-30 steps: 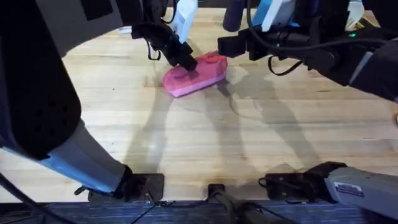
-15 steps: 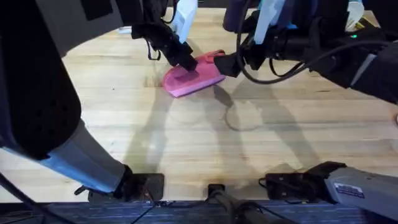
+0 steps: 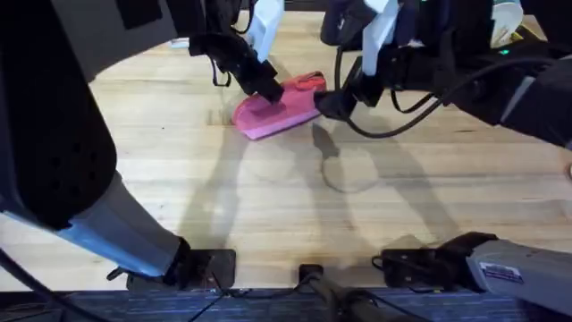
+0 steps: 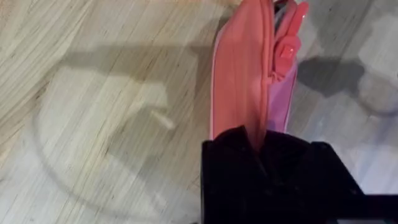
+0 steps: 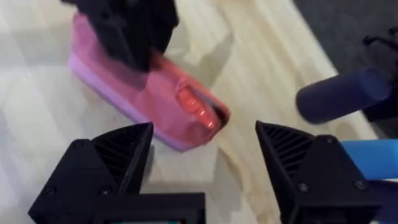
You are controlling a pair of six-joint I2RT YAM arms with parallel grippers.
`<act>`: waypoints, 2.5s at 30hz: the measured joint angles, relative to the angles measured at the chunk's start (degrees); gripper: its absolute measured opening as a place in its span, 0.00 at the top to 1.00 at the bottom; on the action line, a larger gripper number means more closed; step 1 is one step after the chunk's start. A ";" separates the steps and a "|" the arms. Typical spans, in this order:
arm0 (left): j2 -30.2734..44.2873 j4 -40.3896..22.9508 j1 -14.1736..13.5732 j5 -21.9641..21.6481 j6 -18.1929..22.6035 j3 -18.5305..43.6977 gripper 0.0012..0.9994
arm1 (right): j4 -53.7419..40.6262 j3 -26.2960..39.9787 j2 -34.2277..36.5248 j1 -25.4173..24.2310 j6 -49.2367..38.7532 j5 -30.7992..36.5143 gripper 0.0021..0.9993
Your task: Unzip the bag, pick up the pens from the table one at a time and place them inside, then zip the bag closed.
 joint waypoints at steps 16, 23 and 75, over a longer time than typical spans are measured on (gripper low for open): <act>0.00 0.07 0.00 -0.01 0.01 0.00 0.96 | -2.71 0.00 1.86 0.00 -4.55 -0.04 0.00; 0.00 0.07 0.00 -0.01 0.01 0.01 0.96 | -2.36 0.00 6.72 0.00 -10.82 -4.52 0.00; 0.00 0.54 0.02 -0.20 -0.02 -0.02 0.96 | 11.51 0.00 16.15 -0.01 -17.40 -9.75 0.96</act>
